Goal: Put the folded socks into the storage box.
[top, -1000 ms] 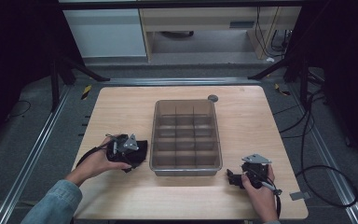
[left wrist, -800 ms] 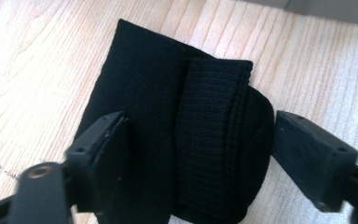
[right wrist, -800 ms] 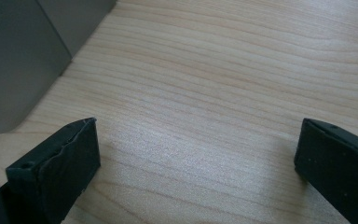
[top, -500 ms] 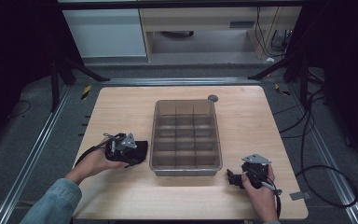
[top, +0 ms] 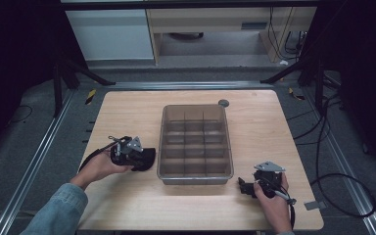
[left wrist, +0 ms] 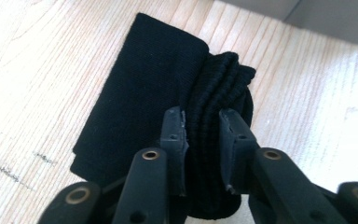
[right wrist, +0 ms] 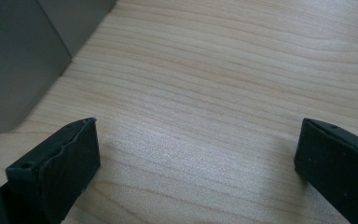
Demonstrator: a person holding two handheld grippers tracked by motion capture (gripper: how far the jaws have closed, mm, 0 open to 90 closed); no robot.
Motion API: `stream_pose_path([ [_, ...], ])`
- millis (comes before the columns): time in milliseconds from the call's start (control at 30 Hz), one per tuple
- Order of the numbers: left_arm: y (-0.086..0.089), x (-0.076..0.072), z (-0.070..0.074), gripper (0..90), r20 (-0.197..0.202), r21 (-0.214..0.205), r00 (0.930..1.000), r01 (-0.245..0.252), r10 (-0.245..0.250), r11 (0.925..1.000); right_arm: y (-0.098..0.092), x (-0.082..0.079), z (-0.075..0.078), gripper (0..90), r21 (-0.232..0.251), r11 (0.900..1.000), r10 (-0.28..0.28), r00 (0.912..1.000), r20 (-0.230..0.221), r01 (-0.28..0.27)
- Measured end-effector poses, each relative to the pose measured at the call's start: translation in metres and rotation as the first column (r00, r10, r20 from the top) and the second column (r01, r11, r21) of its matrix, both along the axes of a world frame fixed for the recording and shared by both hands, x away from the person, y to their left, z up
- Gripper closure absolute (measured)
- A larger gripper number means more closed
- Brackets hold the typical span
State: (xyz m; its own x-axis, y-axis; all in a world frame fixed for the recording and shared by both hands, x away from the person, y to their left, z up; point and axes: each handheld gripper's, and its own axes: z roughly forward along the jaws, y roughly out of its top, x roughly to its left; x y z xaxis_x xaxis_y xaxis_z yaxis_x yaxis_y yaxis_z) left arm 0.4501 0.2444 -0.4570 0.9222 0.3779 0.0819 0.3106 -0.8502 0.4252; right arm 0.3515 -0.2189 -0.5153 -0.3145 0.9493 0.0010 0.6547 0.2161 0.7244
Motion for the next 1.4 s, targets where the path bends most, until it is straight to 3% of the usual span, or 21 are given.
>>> stream_pose_path([
  [167, 0.003, -0.003, 0.009, 75.1, -0.009, -0.030, 0.9999, -0.009, 0.009, 0.9995, 0.000, 0.000, 0.000, 0.4, -0.001, 1.0000, 0.000, 1.0000, 0.001, 0.000],
  [400, 0.010, -0.007, 0.020, 75.1, 0.007, -0.032, 0.9999, -0.014, 0.014, 0.9994, 0.000, 0.000, 0.000, 0.3, -0.001, 1.0000, -0.001, 1.0000, 0.000, 0.001],
  [800, 0.017, -0.020, 0.045, 75.0, 0.035, -0.085, 0.9990, -0.024, 0.027, 0.9961, 0.000, 0.000, 0.000, 0.3, -0.001, 1.0000, -0.001, 1.0000, 0.000, 0.001],
  [900, 0.013, -0.026, 0.053, 75.0, 0.051, -0.061, 0.9987, -0.007, 0.010, 0.9981, 0.000, 0.000, 0.000, 0.4, -0.001, 1.0000, 0.000, 1.0000, 0.000, 0.000],
  [1100, 0.009, -0.037, 0.067, 75.0, 0.073, -0.055, 0.9973, 0.015, -0.011, 0.9984, 0.000, 0.000, 0.000, 0.4, -0.001, 1.0000, 0.000, 1.0000, 0.000, 0.000],
  [1300, 0.005, -0.045, 0.080, 75.0, 0.085, -0.084, 0.9961, 0.032, -0.025, 0.9960, 0.000, 0.000, 0.000, 0.4, -0.001, 1.0000, 0.000, 1.0000, 0.000, 0.000],
  [1400, 0.003, -0.047, 0.085, 75.0, 0.084, -0.078, 0.9960, 0.039, -0.033, 0.9962, 0.000, 0.000, 0.000, 0.4, 0.000, 1.0000, 0.000, 1.0000, 0.000, 0.000],
])
